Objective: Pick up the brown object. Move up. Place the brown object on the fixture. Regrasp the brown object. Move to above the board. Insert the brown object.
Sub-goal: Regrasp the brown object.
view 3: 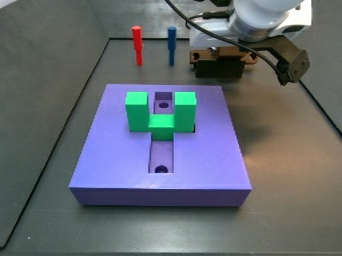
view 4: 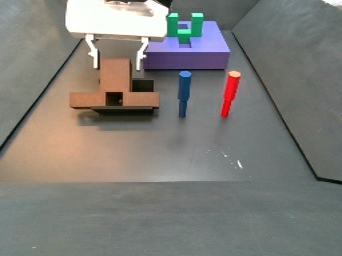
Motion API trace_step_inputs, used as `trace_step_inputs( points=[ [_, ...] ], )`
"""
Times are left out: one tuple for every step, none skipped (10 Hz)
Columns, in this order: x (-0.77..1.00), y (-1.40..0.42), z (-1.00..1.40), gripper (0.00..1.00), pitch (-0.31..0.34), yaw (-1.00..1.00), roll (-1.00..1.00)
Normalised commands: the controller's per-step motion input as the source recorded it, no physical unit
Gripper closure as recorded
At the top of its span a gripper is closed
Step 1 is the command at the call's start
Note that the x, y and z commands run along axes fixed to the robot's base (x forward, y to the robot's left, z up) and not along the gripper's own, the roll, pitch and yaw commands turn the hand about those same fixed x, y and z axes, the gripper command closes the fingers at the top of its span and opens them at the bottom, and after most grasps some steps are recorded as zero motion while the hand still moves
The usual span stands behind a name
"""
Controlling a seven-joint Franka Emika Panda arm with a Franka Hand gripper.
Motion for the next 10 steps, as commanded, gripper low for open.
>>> trace_step_inputs(
  points=[
    [0.01,0.00,0.00,0.00,0.043,0.00,0.23],
    [0.01,-0.01,-0.01,0.00,0.029,0.00,0.20],
    [0.01,-0.02,0.00,0.00,0.014,0.00,0.17],
    [0.00,-0.03,-0.07,0.00,0.000,0.00,0.20],
    [0.00,-0.03,-0.09,0.00,0.000,0.00,0.22],
    [0.00,-0.04,-0.10,0.00,0.000,0.00,0.26],
    [0.00,-0.03,-0.07,0.00,0.000,0.00,0.23],
    [0.00,-0.01,0.00,0.00,0.023,0.00,0.20],
    [0.00,0.00,0.00,0.00,0.000,0.00,0.00],
    [0.00,0.00,0.00,1.00,0.000,0.00,0.00]
  ],
)
